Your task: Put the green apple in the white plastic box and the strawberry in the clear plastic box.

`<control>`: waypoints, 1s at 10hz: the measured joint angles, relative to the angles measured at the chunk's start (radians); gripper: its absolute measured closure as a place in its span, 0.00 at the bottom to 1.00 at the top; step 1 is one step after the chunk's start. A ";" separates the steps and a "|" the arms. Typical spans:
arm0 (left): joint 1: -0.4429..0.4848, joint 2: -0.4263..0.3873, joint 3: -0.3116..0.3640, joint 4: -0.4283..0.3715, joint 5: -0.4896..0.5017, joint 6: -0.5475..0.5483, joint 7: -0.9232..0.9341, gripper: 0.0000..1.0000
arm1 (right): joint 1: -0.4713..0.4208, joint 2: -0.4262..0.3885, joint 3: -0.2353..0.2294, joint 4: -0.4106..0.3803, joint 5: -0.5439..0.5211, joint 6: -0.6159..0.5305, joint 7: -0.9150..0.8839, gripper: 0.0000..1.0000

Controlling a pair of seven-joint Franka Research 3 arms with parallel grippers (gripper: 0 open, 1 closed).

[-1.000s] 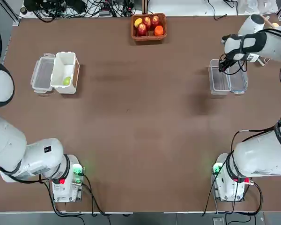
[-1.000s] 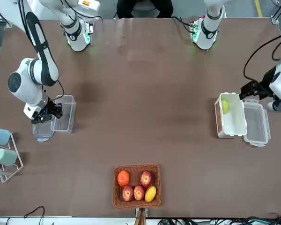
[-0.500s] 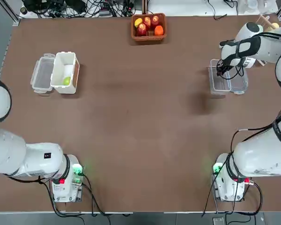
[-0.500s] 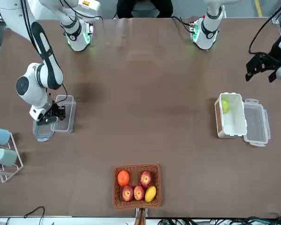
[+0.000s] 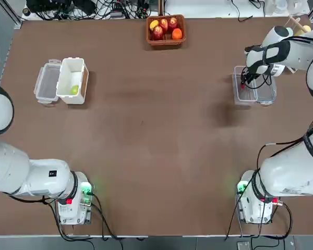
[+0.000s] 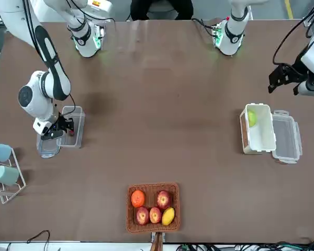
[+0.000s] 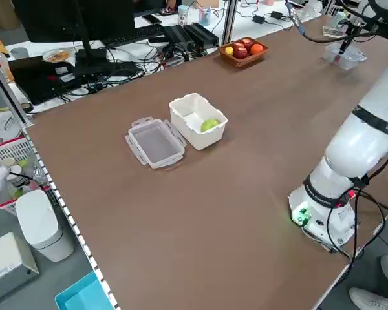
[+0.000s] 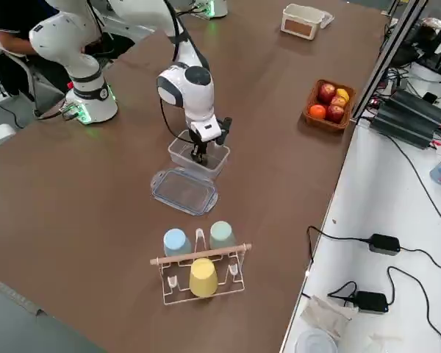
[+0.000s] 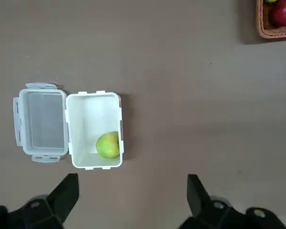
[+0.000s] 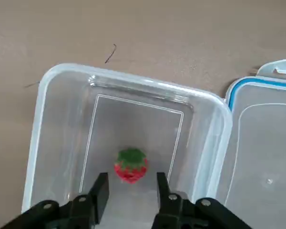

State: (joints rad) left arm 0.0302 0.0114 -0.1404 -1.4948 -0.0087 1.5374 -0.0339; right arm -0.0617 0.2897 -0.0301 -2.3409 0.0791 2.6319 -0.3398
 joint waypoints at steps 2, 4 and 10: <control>0.002 0.000 0.002 0.000 0.000 0.000 0.000 0.00 | 0.000 0.000 0.000 0.000 0.000 -0.001 0.001 0.51; 0.012 0.000 0.002 0.000 0.000 0.000 0.001 0.00 | -0.001 -0.008 -0.001 0.035 0.000 -0.106 0.007 0.51; 0.013 0.001 0.002 -0.002 0.000 0.000 0.001 0.00 | -0.012 -0.137 0.012 0.400 0.002 -0.674 0.168 0.00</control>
State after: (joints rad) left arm 0.0436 0.0125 -0.1387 -1.4966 -0.0087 1.5374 -0.0333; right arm -0.0738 0.1529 -0.0177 -1.9407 0.0808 1.9580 -0.1716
